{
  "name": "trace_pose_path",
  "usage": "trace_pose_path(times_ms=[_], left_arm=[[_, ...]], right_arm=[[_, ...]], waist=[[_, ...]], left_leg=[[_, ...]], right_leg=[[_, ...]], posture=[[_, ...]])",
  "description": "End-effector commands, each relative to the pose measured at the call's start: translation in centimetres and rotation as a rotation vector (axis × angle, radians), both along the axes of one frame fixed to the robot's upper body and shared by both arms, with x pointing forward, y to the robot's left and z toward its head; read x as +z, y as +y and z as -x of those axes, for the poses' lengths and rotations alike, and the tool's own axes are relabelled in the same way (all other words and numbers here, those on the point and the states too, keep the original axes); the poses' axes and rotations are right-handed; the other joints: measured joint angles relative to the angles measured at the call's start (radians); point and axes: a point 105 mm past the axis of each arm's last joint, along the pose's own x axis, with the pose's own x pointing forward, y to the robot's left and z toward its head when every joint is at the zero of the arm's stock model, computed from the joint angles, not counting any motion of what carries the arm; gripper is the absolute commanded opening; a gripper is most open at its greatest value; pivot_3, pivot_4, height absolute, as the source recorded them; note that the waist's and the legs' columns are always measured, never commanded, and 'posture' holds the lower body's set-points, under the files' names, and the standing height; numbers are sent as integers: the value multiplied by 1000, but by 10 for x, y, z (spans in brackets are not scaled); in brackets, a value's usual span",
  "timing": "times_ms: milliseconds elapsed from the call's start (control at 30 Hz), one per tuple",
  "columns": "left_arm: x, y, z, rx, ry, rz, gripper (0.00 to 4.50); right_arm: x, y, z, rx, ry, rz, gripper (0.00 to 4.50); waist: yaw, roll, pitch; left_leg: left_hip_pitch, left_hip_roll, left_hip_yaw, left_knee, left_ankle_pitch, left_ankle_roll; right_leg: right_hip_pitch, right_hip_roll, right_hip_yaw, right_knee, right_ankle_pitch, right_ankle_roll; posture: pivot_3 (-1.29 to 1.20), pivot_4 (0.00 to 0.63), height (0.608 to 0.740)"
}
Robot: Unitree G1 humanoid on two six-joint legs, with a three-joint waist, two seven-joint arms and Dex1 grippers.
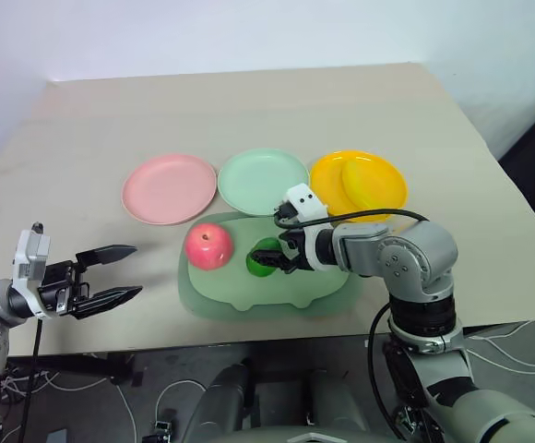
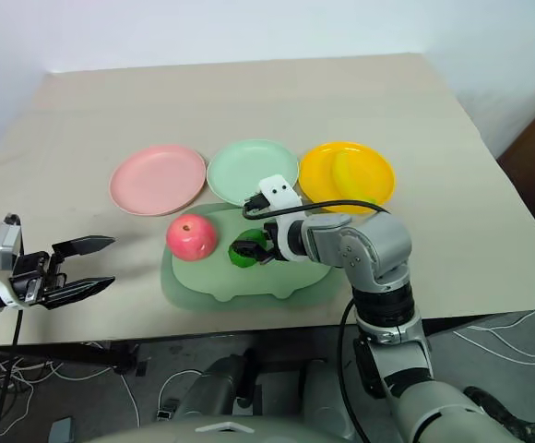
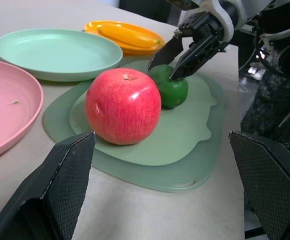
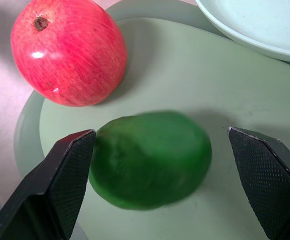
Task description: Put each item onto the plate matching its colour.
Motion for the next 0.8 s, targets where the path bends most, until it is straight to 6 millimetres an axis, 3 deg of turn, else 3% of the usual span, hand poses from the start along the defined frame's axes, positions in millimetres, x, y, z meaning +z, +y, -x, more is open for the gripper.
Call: trace_pose_path(times_ms=[33, 733, 800], left_arm=[[9, 3, 1, 7, -35, -13, 4500], [8, 3, 2, 7, -37, -17, 4500], [8, 3, 2, 8, -36, -16, 4500]], right_arm=[[0, 5, 1, 7, -21, 3, 4461], [-11, 7, 7, 58, -1, 41, 4461], [-10, 8, 7, 55, -3, 36, 3935]], waist=[[1, 0, 0], [2, 0, 0], [2, 0, 0]], left_leg=[[0, 1, 0, 0, 0, 0], [0, 1, 0, 0, 1, -1], [0, 1, 0, 0, 1, -1]], right_leg=[[0, 1, 0, 0, 0, 0], [-1, 1, 1, 0, 1, -2], [-1, 1, 1, 0, 1, -2]], posture=[[0, 150, 737], [0, 150, 737], [0, 150, 737]])
